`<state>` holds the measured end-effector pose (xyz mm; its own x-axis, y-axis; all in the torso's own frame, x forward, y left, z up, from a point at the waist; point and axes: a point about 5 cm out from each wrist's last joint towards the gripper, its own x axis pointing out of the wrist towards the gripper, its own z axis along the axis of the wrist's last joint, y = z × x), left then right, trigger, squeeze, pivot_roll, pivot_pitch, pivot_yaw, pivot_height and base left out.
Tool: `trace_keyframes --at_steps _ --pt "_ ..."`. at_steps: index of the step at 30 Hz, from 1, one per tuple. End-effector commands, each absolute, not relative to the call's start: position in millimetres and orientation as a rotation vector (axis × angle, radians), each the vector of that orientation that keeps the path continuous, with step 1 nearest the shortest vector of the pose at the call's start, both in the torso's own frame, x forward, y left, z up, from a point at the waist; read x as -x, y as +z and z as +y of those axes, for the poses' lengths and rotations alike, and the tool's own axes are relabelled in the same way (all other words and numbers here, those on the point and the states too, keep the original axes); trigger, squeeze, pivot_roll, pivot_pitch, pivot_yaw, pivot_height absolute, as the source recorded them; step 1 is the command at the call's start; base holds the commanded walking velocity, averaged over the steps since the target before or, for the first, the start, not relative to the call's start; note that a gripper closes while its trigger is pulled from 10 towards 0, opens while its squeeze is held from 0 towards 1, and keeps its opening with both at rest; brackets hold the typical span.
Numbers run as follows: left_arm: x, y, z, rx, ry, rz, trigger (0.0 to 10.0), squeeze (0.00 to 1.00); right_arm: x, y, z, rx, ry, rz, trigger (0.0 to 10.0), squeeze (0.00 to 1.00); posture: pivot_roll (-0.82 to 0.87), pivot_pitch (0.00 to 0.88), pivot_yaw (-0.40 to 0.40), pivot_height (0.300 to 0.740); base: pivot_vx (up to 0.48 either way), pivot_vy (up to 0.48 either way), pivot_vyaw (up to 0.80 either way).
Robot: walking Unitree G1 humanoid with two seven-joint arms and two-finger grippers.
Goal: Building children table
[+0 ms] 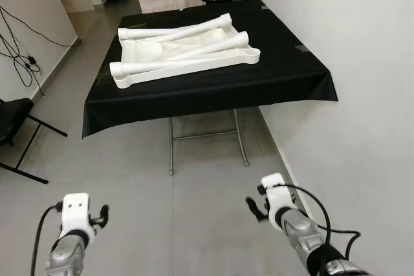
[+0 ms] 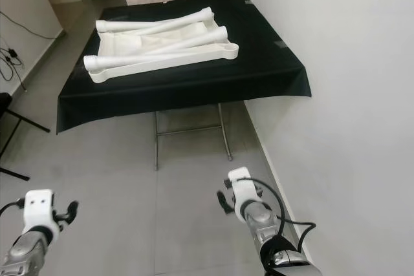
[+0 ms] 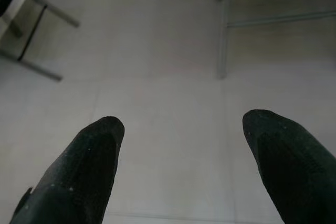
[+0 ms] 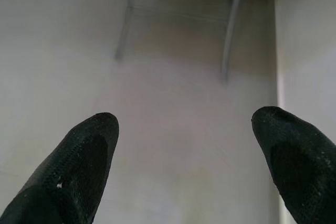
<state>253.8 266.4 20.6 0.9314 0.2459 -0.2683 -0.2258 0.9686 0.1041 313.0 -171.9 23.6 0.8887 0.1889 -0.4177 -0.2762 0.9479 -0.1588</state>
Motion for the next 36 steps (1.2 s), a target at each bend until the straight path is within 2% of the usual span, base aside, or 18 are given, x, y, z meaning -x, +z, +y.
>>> trace_keyframes --at_steps 1,4,7,9,15,19,27,32,36 --pt "-255 31 253 -0.122 0.211 0.223 10.0 0.0 -318 36 -160 0.186 0.284 0.318 10.0 0.0 -0.17 0.0 0.082 0.74 0.0 0.0 0.0" --pt "-255 38 242 -0.137 0.182 0.175 10.0 0.0 -322 44 -155 0.15 0.296 0.275 10.0 0.0 -0.18 0.0 0.102 0.74 0.0 0.0 0.0" --pt "-252 54 218 -0.104 0.123 0.094 10.0 0.0 -325 63 -140 0.098 0.356 0.174 10.0 0.0 -0.17 0.0 0.104 0.74 0.0 0.0 0.0" --pt "-241 65 195 -0.032 0.076 0.052 10.0 0.0 -314 74 -122 0.061 0.43 0.105 10.0 0.0 -0.16 0.001 0.096 0.74 0.0 0.0 0.0" --pt "-222 72 173 0.007 0.064 0.058 10.0 0.0 -291 83 -101 0.084 0.524 0.035 10.0 0.0 -0.16 0.008 0.087 0.74 0.0 0.0 0.0" --pt "-212 74 168 0.013 0.075 0.061 10.0 0.0 -290 89 -105 0.08 0.512 0.023 10.0 0.0 -0.16 0.017 0.081 0.74 0.0 0.0 0.0" --pt "-211 92 167 -0.008 0.085 0.029 10.0 0.0 -300 104 -115 0.023 0.473 0.03 10.0 0.0 -0.16 0.015 0.071 0.74 0.0 0.0 0.0" --pt "-217 107 175 -0.009 0.089 -0.001 10.0 0.0 -306 116 -123 0.035 0.43 0.007 10.0 0.0 -0.16 0.001 0.063 0.74 0.0 0.0 0.0" --pt "-226 115 173 -0.022 0.072 -0.03 10.0 0.0 -311 121 -125 0.037 0.422 0.004 10.0 0.0 -0.18 0.004 0.062 0.74 0.0 0.0 0.0"
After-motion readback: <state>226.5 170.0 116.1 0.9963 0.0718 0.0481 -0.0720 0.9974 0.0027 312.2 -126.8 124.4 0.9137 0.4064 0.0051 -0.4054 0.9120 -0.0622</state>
